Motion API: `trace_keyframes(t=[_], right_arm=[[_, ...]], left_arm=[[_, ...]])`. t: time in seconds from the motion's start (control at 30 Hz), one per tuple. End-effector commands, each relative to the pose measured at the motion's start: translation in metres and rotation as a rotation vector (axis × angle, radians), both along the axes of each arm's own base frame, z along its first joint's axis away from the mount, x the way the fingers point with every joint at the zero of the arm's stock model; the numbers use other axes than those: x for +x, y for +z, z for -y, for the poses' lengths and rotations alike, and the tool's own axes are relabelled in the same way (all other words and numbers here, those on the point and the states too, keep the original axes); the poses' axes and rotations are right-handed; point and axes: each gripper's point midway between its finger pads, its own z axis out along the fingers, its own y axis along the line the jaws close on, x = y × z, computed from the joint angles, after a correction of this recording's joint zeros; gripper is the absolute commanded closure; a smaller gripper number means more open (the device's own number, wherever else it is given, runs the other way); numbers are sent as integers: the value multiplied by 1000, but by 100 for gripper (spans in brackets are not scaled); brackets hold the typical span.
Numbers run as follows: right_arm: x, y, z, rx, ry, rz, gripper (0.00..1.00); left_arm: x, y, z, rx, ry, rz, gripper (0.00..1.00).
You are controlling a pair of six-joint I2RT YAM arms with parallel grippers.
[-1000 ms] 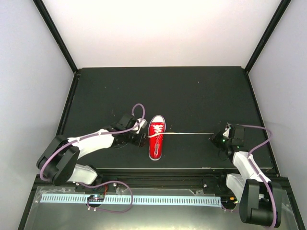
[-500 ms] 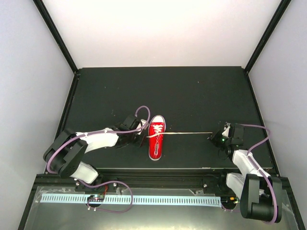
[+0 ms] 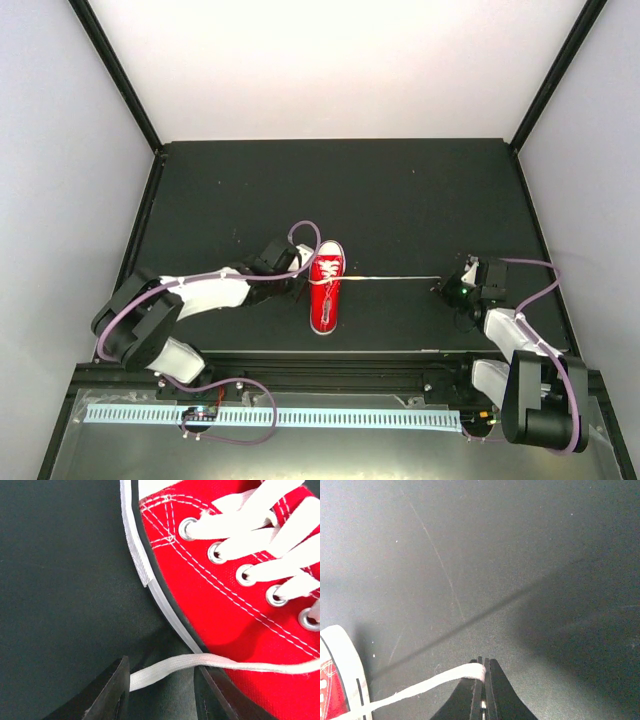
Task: Tie the shoes
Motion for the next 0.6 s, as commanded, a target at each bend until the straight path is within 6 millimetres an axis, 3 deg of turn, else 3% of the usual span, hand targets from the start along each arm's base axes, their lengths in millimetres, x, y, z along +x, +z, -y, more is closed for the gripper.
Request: trace_keyframes(t=[0.0,0.43,0.57], right_arm=[[14,15,1,-1,9,57,98],[16,15,0,2,23,56,98],[16,16,-1,4,25,60,98]], left_arm=[[11,5,13,11,-40,33,63],[15,-11,16,45,-50,2,72],[19,-13,15,55,-33,17,81]])
